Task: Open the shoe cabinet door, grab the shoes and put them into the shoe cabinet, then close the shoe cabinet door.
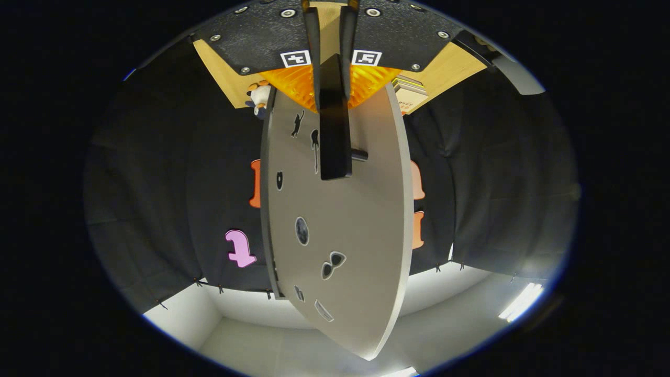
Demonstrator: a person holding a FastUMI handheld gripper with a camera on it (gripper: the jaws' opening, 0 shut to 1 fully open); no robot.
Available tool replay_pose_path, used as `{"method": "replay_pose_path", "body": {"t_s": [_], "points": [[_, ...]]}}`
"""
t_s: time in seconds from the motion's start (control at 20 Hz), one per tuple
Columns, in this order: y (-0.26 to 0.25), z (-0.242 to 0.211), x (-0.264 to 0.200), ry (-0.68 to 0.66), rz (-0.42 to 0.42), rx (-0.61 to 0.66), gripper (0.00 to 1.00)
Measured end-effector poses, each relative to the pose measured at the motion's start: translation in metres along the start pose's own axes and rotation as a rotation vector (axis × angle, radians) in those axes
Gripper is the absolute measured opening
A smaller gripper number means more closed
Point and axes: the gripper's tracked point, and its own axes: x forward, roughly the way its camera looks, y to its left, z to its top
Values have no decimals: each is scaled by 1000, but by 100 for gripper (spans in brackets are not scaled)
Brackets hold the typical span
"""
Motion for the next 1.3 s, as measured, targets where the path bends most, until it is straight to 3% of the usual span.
{"method": "replay_pose_path", "body": {"t_s": [0.5,0.85,1.3], "points": [[-33,-1,-6,8,-118,8,13],[-66,-1,-10,6,-239,-48,6],[-77,0,-26,20,-373,-93,5]]}}
